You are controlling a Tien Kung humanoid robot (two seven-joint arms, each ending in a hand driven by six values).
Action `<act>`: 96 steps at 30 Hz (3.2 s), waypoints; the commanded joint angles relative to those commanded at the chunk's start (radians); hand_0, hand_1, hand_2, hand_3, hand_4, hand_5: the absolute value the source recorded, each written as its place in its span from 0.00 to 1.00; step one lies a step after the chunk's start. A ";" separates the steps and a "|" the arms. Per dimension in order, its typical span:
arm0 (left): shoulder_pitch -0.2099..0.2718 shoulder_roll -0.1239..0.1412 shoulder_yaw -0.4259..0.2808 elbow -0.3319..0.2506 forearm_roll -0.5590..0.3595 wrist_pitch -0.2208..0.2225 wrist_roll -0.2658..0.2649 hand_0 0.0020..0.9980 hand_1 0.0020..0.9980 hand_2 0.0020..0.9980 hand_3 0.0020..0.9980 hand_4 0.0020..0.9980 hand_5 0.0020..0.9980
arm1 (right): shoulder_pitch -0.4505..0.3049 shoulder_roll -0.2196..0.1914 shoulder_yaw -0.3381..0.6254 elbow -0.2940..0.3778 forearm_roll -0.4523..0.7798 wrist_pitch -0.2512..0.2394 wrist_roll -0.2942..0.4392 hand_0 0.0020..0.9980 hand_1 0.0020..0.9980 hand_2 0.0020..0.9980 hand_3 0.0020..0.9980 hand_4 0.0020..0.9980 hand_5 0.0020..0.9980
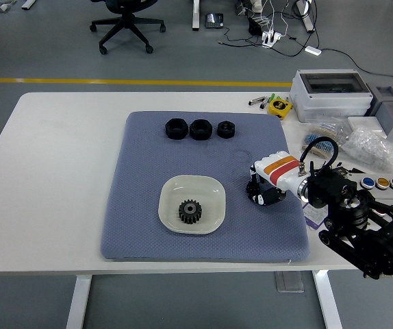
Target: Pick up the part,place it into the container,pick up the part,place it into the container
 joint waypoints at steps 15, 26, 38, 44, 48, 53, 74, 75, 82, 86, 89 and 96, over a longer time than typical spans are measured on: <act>-0.001 0.000 0.004 0.000 -0.005 0.000 -0.001 0.27 0.43 0.47 0.33 0.85 0.75 | -0.007 -0.009 0.010 0.010 0.023 -0.005 0.026 0.10 0.22 0.36 0.43 0.75 0.53; 0.002 0.000 -0.001 0.000 0.002 -0.002 0.002 0.27 0.43 0.47 0.33 0.85 0.76 | -0.012 -0.024 0.059 0.075 0.027 -0.047 0.034 0.07 0.18 0.32 0.40 0.75 0.56; 0.008 0.002 -0.013 0.000 0.019 -0.005 0.005 0.27 0.43 0.47 0.33 0.85 0.76 | -0.029 -0.006 0.068 0.218 0.049 -0.092 0.015 0.06 0.17 0.31 0.40 0.75 0.59; 0.011 0.004 -0.016 0.000 0.026 -0.006 0.007 0.27 0.43 0.47 0.33 0.85 0.76 | -0.030 0.024 0.019 0.279 0.065 -0.117 0.001 0.06 0.17 0.32 0.41 0.78 0.60; 0.012 0.005 -0.014 0.000 0.026 -0.006 0.006 0.27 0.43 0.47 0.33 0.85 0.76 | -0.024 0.047 -0.024 0.275 0.078 -0.135 -0.011 0.08 0.19 0.34 0.44 0.81 0.60; 0.009 0.006 -0.007 0.000 0.022 -0.008 0.005 0.27 0.43 0.47 0.33 0.85 0.76 | -0.004 0.099 -0.061 0.207 0.075 -0.161 -0.042 0.08 0.19 0.34 0.44 0.81 0.60; 0.005 0.006 0.005 0.000 0.004 -0.008 -0.001 0.26 0.43 0.47 0.33 0.85 0.76 | 0.004 0.101 -0.040 0.226 0.035 -0.135 -0.050 0.09 0.19 0.35 0.43 0.97 0.58; 0.005 0.006 0.005 0.000 0.004 -0.007 -0.001 0.26 0.43 0.47 0.33 0.85 0.76 | 0.004 0.098 -0.032 0.230 0.033 -0.135 -0.050 0.09 0.19 0.35 0.43 0.97 0.58; 0.003 0.005 0.008 0.000 0.000 -0.006 -0.002 0.26 0.43 0.47 0.33 0.85 0.76 | -0.005 0.076 0.040 0.273 0.048 -0.161 -0.053 0.10 0.19 0.35 0.43 0.95 0.58; 0.001 0.005 0.008 0.000 0.000 -0.006 -0.002 0.26 0.43 0.47 0.33 0.85 0.76 | -0.023 0.053 0.110 0.314 0.121 -0.197 -0.037 0.13 0.22 0.35 0.42 0.94 0.59; -0.001 0.004 0.015 0.000 -0.010 -0.002 -0.003 0.26 0.43 0.47 0.33 0.85 0.76 | -0.055 0.023 0.179 0.361 0.230 -0.230 0.014 0.13 0.22 0.35 0.42 0.94 0.59; -0.015 0.000 0.006 0.000 -0.002 0.002 0.004 0.27 0.43 0.47 0.33 0.85 0.76 | -0.135 -0.035 0.289 0.478 0.518 -0.241 0.154 0.53 0.61 0.67 0.58 1.00 0.64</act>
